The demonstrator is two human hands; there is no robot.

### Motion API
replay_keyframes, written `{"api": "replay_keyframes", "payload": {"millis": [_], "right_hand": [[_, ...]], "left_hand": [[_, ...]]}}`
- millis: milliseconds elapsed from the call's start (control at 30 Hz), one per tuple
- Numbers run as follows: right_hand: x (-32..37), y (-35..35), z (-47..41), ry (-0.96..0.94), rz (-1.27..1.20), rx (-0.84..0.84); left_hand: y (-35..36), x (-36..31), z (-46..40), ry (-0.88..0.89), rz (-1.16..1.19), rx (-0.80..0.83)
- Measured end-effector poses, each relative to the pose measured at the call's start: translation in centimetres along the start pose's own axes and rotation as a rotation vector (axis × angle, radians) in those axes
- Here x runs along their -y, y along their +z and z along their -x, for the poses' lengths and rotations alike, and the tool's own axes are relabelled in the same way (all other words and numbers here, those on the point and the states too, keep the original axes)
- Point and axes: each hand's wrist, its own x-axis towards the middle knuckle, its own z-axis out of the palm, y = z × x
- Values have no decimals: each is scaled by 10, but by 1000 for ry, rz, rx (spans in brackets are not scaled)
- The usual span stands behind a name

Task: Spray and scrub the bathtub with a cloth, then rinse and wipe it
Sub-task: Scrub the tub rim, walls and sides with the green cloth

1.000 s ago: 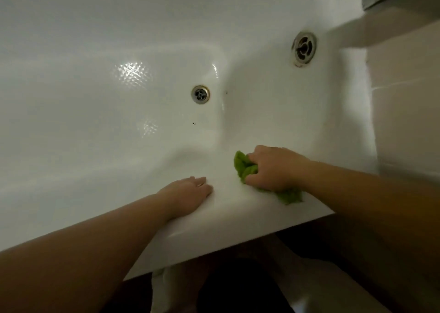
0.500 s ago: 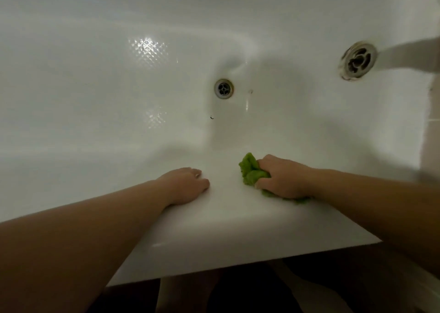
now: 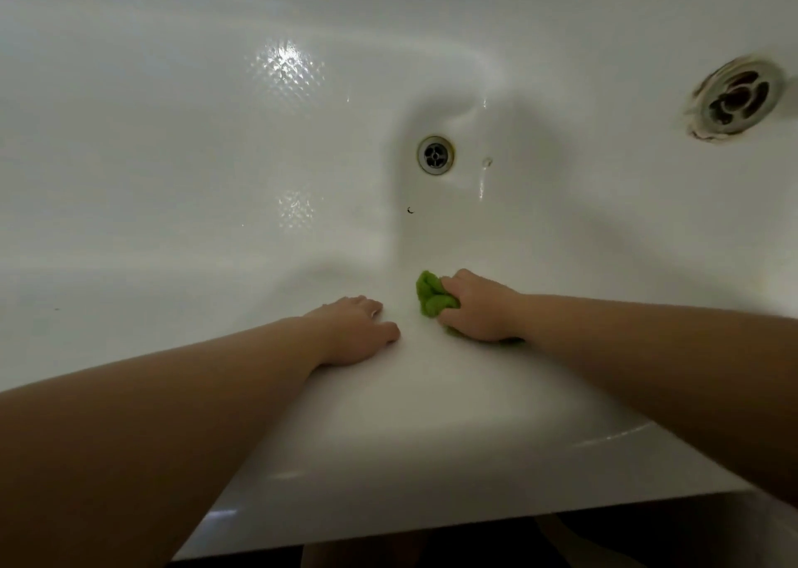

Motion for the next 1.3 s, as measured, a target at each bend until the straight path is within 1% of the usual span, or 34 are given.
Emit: {"api": "replay_keyframes", "payload": {"millis": [67,100,167,233,333,367,433,533,633,700,767,867,933,1000,1067,1167,1233,1300], "right_hand": [[-16,-8,14,-27,49,42],[-22,-13,15,-10,82,52],[-30,-18,-1,51,164,11],[-27,-11,-31,155,197,-54],[-1,5,-66,221,145,-160],[7,9,-73,211,119,-177],[24,15,-77,159,70,-155],[37,15,-46,23,22,-78],[25,7,14,-113,-3,-63],[9,-4,52,-119,38,-27],[-8,-15,66,-72,109,-18],[-16,-17,41,35,126,-44],[-2,-9,18,88,93,-73],[20,3,4,98,51,-89],[45,10,10,32,-3,-93],[65,10,64,-118,-66,-85],[57,1,116,-180,-77,-88],[38,-13,155,-181,-65,-80]], "left_hand": [[-1,1,-1,11,-20,10],[0,1,-2,13,-22,18],[0,4,-4,24,-19,24],[1,6,-7,36,-17,21],[2,10,-11,37,-3,20],[3,10,-12,35,2,19],[3,11,-13,23,17,18],[4,12,-10,1,51,18],[3,16,-3,-21,59,8],[2,18,3,-22,64,13],[2,20,7,-20,66,18],[2,21,15,-30,55,13],[1,22,21,-40,50,3],[1,23,28,-47,39,-17],[0,24,36,-55,27,-60],[-3,26,51,-66,30,-98],[-5,26,66,-57,49,-98],[-7,27,81,-44,72,-91]]}}
